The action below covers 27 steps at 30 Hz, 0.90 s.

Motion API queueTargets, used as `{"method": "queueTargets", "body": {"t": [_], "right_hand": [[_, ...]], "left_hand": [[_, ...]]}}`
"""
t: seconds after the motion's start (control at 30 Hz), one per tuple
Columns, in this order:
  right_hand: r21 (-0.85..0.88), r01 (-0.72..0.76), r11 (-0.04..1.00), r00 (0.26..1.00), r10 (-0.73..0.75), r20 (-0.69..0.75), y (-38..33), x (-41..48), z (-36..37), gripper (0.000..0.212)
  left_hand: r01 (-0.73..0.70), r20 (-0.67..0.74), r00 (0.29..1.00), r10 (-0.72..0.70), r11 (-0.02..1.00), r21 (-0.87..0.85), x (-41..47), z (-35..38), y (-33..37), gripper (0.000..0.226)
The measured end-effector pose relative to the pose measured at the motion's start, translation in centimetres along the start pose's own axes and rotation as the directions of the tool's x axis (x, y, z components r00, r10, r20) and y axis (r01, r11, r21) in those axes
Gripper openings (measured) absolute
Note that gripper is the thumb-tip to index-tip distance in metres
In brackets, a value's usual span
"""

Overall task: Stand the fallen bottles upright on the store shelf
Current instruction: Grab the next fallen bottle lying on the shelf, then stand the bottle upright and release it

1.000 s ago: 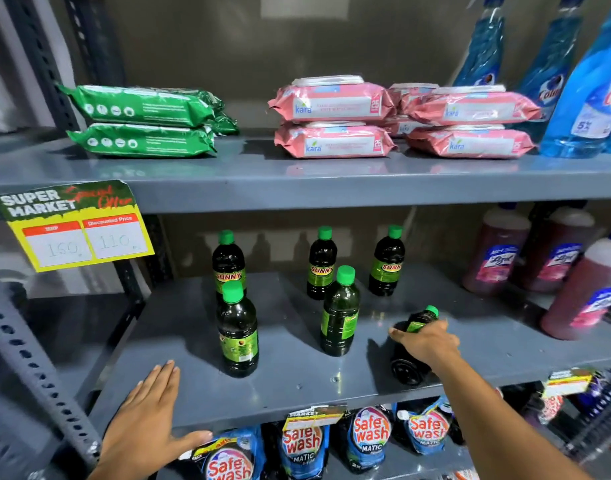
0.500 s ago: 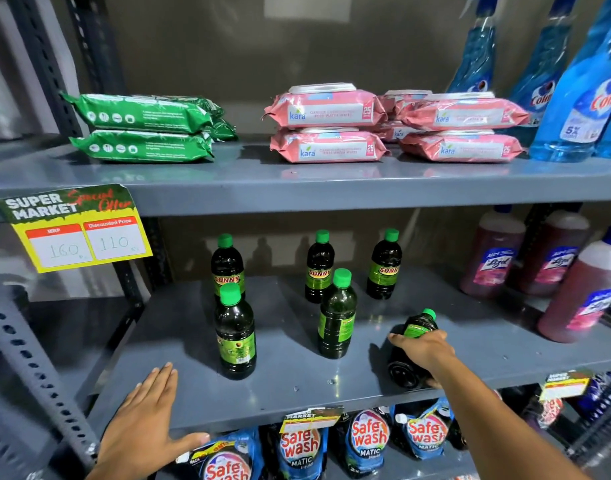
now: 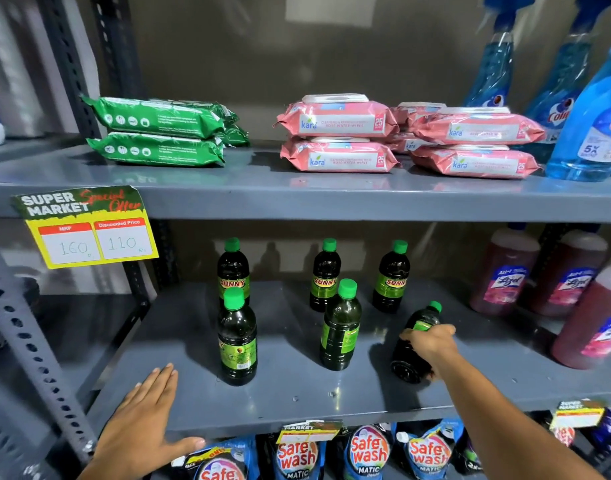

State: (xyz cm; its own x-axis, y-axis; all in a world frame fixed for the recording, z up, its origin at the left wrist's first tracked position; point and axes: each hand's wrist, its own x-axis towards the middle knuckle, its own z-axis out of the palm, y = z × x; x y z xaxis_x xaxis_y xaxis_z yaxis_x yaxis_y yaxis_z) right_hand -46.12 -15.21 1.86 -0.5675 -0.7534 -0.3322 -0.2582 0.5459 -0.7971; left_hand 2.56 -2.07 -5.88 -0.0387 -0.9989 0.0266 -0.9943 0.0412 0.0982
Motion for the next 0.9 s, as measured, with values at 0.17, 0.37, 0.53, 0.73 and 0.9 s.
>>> {"method": "queueTargets", "body": {"t": [0.17, 0.37, 0.53, 0.73, 0.9], "right_hand": [[0.068, 0.444, 0.894, 0.889, -0.430, -0.158, 1.8, 1.3, 0.4, 0.082], [0.046, 0.686, 0.726, 0.722, -0.673, -0.158, 6.5, 1.0, 0.7, 0.089], [0.076, 0.663, 0.745, 0.748, -0.656, -0.100, 6.6, 1.2, 0.8, 0.075], [0.192, 0.620, 0.760, 0.756, -0.645, 0.109, 7.0, 3.6, -0.9, 0.091], [0.058, 0.548, 0.834, 0.833, -0.551, 0.053, 6.2, 3.6, -1.1, 0.067]], "left_hand": [[0.006, 0.006, 1.000, -0.006, 1.000, 0.012, 0.1, 0.0, 0.1, 0.142], [0.000, -0.011, 1.000, 0.000, 1.000, 0.014, 0.1, 0.0, 0.0, 0.141], [-0.009, -0.017, 1.000, 0.008, 1.000, -0.016, 0.2, 0.2, -0.2, 0.141], [-0.001, -0.018, 1.000, 0.000, 1.000, -0.021, 0.1, 0.4, -0.5, 0.142], [-0.022, -0.035, 0.999, 0.021, 0.999, -0.031, 0.0, 0.1, -0.3, 0.140]]}}
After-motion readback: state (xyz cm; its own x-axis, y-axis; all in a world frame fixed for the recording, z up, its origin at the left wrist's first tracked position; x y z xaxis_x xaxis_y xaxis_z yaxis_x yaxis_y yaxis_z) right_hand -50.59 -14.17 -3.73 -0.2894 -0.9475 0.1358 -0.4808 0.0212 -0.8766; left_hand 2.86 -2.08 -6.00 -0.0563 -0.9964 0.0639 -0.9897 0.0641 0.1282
